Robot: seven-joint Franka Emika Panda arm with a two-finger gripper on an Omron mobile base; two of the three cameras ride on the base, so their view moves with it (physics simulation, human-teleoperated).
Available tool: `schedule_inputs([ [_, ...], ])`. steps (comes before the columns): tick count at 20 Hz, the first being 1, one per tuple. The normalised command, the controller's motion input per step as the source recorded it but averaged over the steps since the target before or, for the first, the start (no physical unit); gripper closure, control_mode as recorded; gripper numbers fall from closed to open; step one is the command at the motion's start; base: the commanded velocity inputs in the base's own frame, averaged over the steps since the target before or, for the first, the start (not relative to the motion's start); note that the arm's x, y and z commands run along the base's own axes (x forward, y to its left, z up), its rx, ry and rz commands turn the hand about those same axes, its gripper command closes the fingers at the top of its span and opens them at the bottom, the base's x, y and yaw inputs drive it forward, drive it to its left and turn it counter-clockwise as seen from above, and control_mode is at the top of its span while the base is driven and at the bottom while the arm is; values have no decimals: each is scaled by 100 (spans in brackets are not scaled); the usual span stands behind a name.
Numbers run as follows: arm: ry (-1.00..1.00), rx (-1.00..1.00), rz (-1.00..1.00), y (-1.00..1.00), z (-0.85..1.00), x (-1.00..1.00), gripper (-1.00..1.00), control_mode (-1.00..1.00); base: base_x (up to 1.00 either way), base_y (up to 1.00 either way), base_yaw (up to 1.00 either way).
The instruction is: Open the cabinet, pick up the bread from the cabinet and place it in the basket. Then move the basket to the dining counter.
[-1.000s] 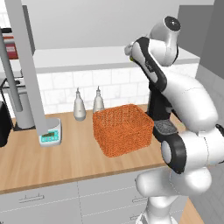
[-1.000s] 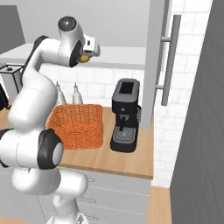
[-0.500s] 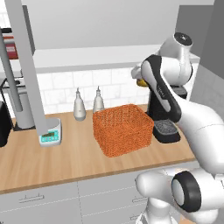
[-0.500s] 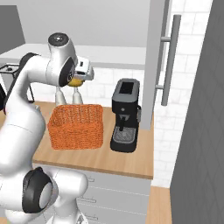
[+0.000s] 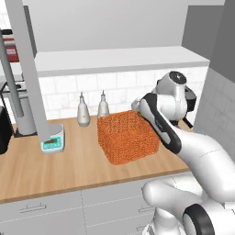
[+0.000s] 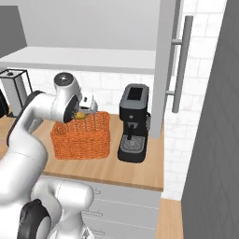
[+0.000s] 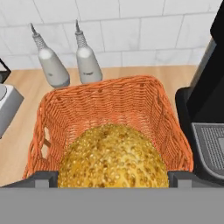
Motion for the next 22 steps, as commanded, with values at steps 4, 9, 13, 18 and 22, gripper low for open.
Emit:
schedule_inputs([
  [4,15,-1,0,5,-83,71,100,-100,0,0,0],
  [9,4,-2,0,8,-29,66,100,-100,0,0,0],
  [13,5,-2,1,1,-43,22,100,-100,0,0,0],
  [18,4,-2,1,3,-59,25,100,-100,0,0,0],
  [22,3,-3,0,16,-44,28,100,-100,0,0,0],
])
